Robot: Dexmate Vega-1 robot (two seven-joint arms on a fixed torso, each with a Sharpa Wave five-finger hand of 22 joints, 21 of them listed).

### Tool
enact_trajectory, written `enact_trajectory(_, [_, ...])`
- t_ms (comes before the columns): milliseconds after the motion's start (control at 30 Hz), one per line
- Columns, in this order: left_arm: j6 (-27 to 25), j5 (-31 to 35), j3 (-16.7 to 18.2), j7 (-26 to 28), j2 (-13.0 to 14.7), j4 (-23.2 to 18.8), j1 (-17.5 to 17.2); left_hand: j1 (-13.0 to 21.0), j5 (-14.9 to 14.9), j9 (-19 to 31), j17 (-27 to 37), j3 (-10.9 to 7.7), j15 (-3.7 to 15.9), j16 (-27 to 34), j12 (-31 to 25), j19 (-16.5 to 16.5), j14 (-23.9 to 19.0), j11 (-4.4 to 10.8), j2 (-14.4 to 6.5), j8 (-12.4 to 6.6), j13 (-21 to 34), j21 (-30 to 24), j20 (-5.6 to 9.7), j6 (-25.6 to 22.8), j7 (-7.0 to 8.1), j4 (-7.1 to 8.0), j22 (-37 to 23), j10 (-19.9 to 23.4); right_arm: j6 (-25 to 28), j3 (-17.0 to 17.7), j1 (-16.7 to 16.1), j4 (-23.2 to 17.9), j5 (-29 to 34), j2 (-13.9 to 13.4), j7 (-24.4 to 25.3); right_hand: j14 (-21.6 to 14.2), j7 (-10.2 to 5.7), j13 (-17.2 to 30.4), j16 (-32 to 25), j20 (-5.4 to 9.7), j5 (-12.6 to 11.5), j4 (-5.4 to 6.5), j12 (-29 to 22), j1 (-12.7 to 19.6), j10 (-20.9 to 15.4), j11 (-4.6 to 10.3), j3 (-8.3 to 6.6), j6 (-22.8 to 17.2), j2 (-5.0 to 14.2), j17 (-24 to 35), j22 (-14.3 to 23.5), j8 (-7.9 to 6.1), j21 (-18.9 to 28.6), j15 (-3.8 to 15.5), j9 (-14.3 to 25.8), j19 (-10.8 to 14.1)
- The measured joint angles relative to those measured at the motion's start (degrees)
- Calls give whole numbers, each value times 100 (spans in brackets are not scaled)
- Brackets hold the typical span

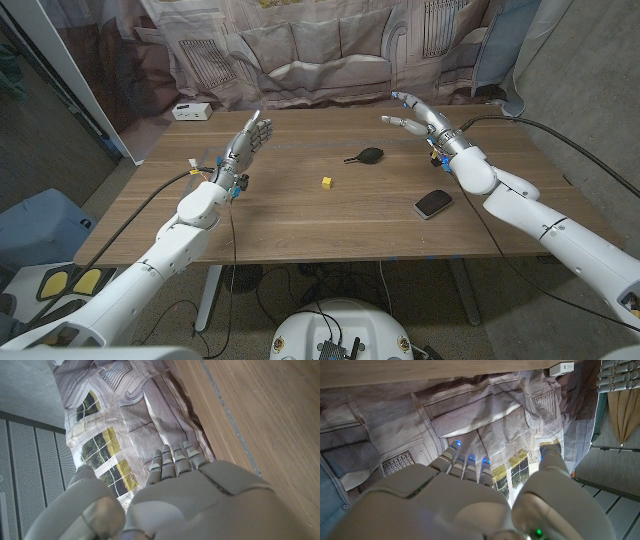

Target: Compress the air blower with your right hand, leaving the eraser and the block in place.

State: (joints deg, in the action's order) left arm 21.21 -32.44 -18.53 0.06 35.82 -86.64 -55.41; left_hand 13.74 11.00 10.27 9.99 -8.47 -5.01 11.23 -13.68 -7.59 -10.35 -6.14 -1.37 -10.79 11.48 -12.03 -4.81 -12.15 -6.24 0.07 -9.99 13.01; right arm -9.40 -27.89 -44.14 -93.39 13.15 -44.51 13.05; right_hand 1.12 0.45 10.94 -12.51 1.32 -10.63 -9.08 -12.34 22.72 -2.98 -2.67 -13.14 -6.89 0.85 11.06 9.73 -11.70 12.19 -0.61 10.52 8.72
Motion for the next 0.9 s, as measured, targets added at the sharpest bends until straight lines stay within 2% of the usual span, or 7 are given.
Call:
enact_trajectory(167, [0, 8, 3, 8, 0, -2, -2, 31, 0, 0, 0, 0, 0, 0, 0, 0, 0, 0, -31, 0, 0, 0, 0, 0, 0, 0, 0, 0, 73, -73, 113, 18, 110, -17, -89, 0, -2, 0, 0, 31, 0, 24, 36, 31, -31, -31, -24, -206, 31, 2, 0, -42, -7, 0, 27, 32])
enact_trajectory(567, [21, 26, 3, 28, -11, 7, -1, 31, 0, 0, 0, 0, 0, 0, 0, 0, 0, -10, -31, 0, 0, 0, 0, 20, -21, 0, 0, 10, 288, -247, 354, 8, 362, -72, -323, 0, -46, 0, 27, 31, 0, 23, 36, 62, -30, -31, -23, -35, 0, 1, 0, 6, -54, 0, 29, 31])
enact_trajectory(800, [20, 48, 13, 62, 17, -36, -35, 30, 0, 0, 0, 0, 0, 1, 0, 0, 1, -10, -31, 0, 0, 0, 0, 19, -21, 1, 0, 10, 393, -388, 541, 31, 544, -79, -513, -62, -46, 1, 27, 23, 0, 48, 36, 115, -61, -61, -47, -35, 54, 1, 0, 6, -53, 0, 29, 85])
enact_trajectory(900, [11, 58, 26, 92, 31, -65, -56, 30, 0, 0, 0, -25, 0, 1, 0, 0, 1, -10, -30, -1, 0, 0, 0, 20, -21, -24, 0, 10, 436, -441, 607, 48, 613, -77, -576, -62, -46, 1, 27, 44, 0, 23, 36, 122, -61, -61, -72, -35, 60, 1, 0, 6, -53, 0, 29, 105])
